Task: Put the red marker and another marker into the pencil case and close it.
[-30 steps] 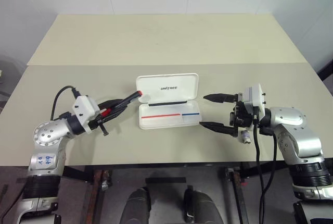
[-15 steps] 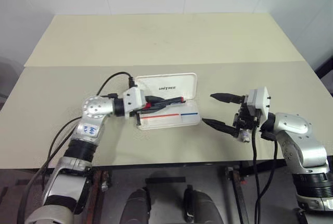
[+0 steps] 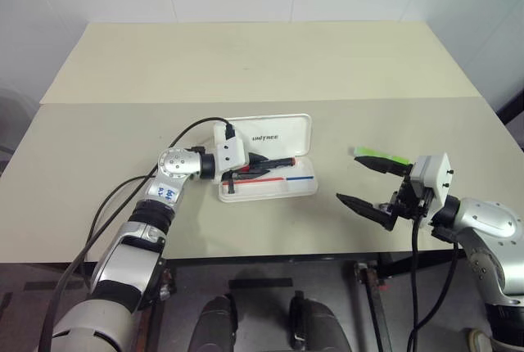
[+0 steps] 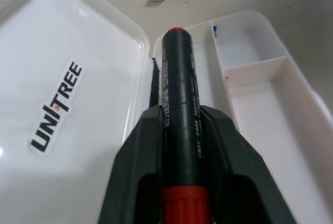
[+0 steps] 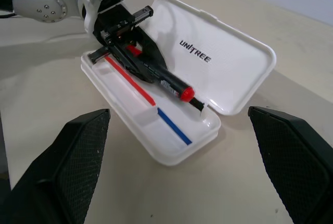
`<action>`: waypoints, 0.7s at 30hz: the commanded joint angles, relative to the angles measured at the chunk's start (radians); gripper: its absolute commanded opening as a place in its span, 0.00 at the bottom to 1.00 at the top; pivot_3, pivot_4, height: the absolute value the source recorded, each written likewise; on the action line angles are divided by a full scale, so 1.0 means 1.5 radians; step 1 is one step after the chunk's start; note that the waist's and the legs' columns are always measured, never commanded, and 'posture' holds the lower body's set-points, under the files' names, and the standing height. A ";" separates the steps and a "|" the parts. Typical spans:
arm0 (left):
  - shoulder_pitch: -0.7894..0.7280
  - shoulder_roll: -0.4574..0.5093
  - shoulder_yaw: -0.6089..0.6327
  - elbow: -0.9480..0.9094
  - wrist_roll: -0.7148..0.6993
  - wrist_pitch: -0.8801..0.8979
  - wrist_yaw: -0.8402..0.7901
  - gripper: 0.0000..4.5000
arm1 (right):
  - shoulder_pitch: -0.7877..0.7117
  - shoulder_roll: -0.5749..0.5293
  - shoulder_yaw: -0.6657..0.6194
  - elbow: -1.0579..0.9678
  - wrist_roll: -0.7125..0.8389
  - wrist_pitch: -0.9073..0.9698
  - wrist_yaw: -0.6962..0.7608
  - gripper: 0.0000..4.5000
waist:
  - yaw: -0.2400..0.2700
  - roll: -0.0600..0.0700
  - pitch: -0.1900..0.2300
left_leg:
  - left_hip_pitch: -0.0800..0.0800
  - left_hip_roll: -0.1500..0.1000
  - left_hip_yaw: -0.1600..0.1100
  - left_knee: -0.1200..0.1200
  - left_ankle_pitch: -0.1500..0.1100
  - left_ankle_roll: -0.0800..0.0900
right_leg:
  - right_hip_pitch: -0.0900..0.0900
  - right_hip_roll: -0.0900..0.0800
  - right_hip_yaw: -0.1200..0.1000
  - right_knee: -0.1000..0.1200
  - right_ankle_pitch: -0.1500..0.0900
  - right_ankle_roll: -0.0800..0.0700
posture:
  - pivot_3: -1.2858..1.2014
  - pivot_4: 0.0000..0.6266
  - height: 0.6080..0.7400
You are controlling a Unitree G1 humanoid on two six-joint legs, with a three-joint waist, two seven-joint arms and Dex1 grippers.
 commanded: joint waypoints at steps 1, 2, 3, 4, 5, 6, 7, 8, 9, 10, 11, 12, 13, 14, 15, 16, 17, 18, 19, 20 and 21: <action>-0.014 -0.010 0.003 0.000 -0.003 -0.011 -0.008 0.57 | 0.005 -0.011 -0.024 -0.038 0.018 0.000 -0.007 1.00 | -0.001 0.000 0.000 | 0.000 0.000 0.000 0.000 0.000 0.000 | 0.000 0.000 0.000 0.000 0.000 0.000 | 0.52 0.24 1.00; -0.012 -0.013 0.004 -0.005 -0.008 -0.009 -0.014 0.65 | 0.005 -0.011 -0.024 -0.040 0.019 0.000 -0.006 1.00 | 0.000 0.000 0.000 | 0.000 0.000 0.000 0.000 0.000 0.000 | 0.000 0.000 0.000 0.000 0.000 0.000 | 0.52 0.24 1.00; -0.008 -0.016 0.006 -0.013 -0.015 -0.002 -0.024 0.72 | 0.005 -0.012 -0.023 -0.042 0.020 0.001 -0.005 1.00 | 0.000 0.000 0.000 | 0.000 0.000 0.000 0.000 0.000 0.000 | 0.000 0.000 0.000 0.000 0.000 0.000 | 0.52 0.24 1.00; -0.005 -0.017 0.008 -0.019 -0.017 -0.003 -0.026 0.80 | 0.005 -0.013 -0.022 -0.042 0.021 0.001 -0.004 1.00 | 0.000 0.000 0.000 | 0.000 0.000 0.000 0.000 0.000 0.000 | 0.000 0.000 0.000 0.000 0.000 0.000 | 0.52 0.24 1.00; -0.003 -0.017 0.010 -0.023 -0.018 -0.003 -0.025 0.87 | 0.003 -0.014 -0.021 -0.041 0.022 0.002 -0.002 1.00 | 0.000 0.000 0.000 | 0.000 0.000 0.000 0.000 0.000 0.000 | 0.000 0.000 0.000 0.000 0.000 0.000 | 0.52 0.24 1.00; 0.000 -0.016 0.012 -0.030 -0.021 -0.003 -0.027 0.95 | 0.001 -0.015 -0.019 -0.040 0.023 0.002 0.000 1.00 | 0.000 0.000 0.000 | 0.000 0.000 0.000 0.000 0.000 0.000 | 0.000 0.000 0.000 0.000 0.000 0.000 | 0.52 0.24 1.00; 0.004 -0.015 0.013 -0.038 -0.023 -0.003 -0.028 0.99 | -0.002 -0.016 -0.016 -0.038 0.024 0.002 0.002 1.00 | 0.001 0.000 0.000 | 0.000 0.000 0.000 0.000 0.000 0.000 | 0.000 0.000 0.000 0.000 0.000 0.000 | 0.52 0.24 1.00; 0.008 -0.013 0.016 -0.046 -0.027 0.001 -0.031 0.99 | -0.005 -0.018 -0.013 -0.036 0.025 0.003 0.006 1.00 | 0.001 0.000 0.000 | 0.000 0.000 0.000 0.000 0.000 0.000 | 0.000 0.000 0.000 0.000 0.000 0.000 | 0.52 0.24 1.00; 0.011 -0.013 0.017 -0.051 -0.030 0.004 -0.034 0.99 | -0.007 -0.019 -0.011 -0.034 0.026 0.003 0.009 1.00 | 0.000 0.000 0.000 | 0.000 0.000 0.000 0.000 0.000 0.000 | 0.000 0.000 0.000 0.000 0.000 0.000 | 0.52 0.24 1.00; 0.015 -0.013 0.021 -0.060 -0.037 0.006 -0.036 0.99 | -0.013 -0.020 -0.007 -0.029 0.026 0.002 0.014 1.00 | 0.000 0.000 0.000 | 0.000 0.000 0.000 0.001 0.000 0.000 | 0.000 0.000 0.000 0.000 0.000 0.000 | 0.52 0.24 1.00; 0.020 -0.012 0.026 -0.074 -0.047 0.017 -0.041 0.99 | -0.024 -0.023 -0.001 -0.020 0.025 0.001 0.022 1.00 | 0.000 0.000 0.000 | 0.000 0.000 0.000 0.001 0.000 0.000 | 0.000 0.000 0.000 0.000 0.000 0.000 | 0.52 0.24 1.00; 0.025 -0.010 0.030 -0.086 -0.054 0.022 -0.044 0.99 | -0.035 -0.025 0.003 -0.009 0.023 -0.001 0.029 1.00 | -0.001 0.000 0.000 | 0.000 0.000 0.000 0.001 0.000 0.000 | 0.000 0.000 0.000 0.000 0.000 0.000 | 0.52 0.24 1.00; 0.029 -0.008 0.033 -0.096 -0.058 0.024 -0.045 0.99 | -0.049 -0.027 0.006 0.005 0.022 -0.002 0.036 1.00 | -0.001 0.000 0.000 | 0.000 0.000 0.000 0.001 0.000 0.000 | 0.000 0.000 0.000 0.001 0.000 0.000 | 0.52 0.24 1.00; 0.033 -0.006 0.034 -0.105 -0.059 0.026 -0.045 0.99 | -0.063 -0.028 0.008 0.019 0.021 -0.003 0.043 1.00 | -0.002 0.000 0.000 | 0.000 0.000 0.000 0.001 0.000 0.000 | 0.000 0.000 0.001 0.001 0.000 0.000 | 0.52 0.24 1.00; 0.036 -0.003 0.035 -0.112 -0.060 0.025 -0.045 0.99 | -0.076 -0.030 0.009 0.035 0.019 -0.004 0.051 1.00 | -0.002 0.000 0.000 | 0.000 0.000 0.000 0.001 0.000 0.000 | 0.000 0.000 0.001 0.001 0.000 0.000 | 0.52 0.24 1.00; 0.040 -0.001 0.037 -0.118 -0.061 0.022 -0.044 0.99 | -0.095 -0.032 0.011 0.055 0.017 -0.005 0.060 1.00 | -0.002 0.000 0.000 | 0.000 0.000 0.000 0.002 0.000 0.000 | 0.000 0.000 0.001 0.002 0.000 0.000 | 0.52 0.24 1.00; 0.043 0.001 0.040 -0.125 -0.063 0.022 -0.042 0.99 | -0.112 -0.034 0.012 0.073 0.016 -0.006 0.068 1.00 | -0.002 0.000 0.000 | 0.000 0.000 0.000 0.002 0.000 0.000 | 0.000 0.000 0.001 0.002 0.000 0.000 | 0.52 0.24 1.00; 0.047 0.003 0.042 -0.131 -0.065 0.020 -0.040 0.99 | -0.127 -0.035 0.012 0.090 0.016 -0.007 0.074 1.00 | -0.002 0.000 0.000 | 0.000 0.000 0.000 0.002 0.000 0.000 | 0.000 0.000 0.001 0.002 0.000 0.000 | 0.52 0.24 1.00; 0.049 0.004 0.045 -0.136 -0.067 0.017 -0.038 0.99 | -0.141 -0.036 0.013 0.105 0.016 -0.007 0.080 1.00 | -0.002 0.000 0.000 | 0.000 0.000 0.000 0.002 0.000 0.000 | 0.000 0.000 0.001 0.002 0.000 0.000 | 0.52 0.24 1.00; 0.051 0.005 0.046 -0.140 -0.067 0.017 -0.037 0.99 | -0.149 -0.036 0.014 0.114 0.015 -0.008 0.083 1.00 | -0.002 0.000 0.000 | 0.000 0.000 0.000 0.002 0.000 0.000 | 0.000 0.000 0.001 0.002 0.000 0.000 | 0.52 0.24 1.00; 0.054 0.005 0.049 -0.146 -0.070 0.017 -0.038 0.99 | -0.160 -0.036 0.016 0.129 0.011 -0.011 0.087 1.00 | -0.002 0.000 0.000 | 0.000 0.000 0.000 0.002 0.000 0.000 | 0.000 0.000 0.001 0.003 0.000 0.000 | 0.52 0.24 1.00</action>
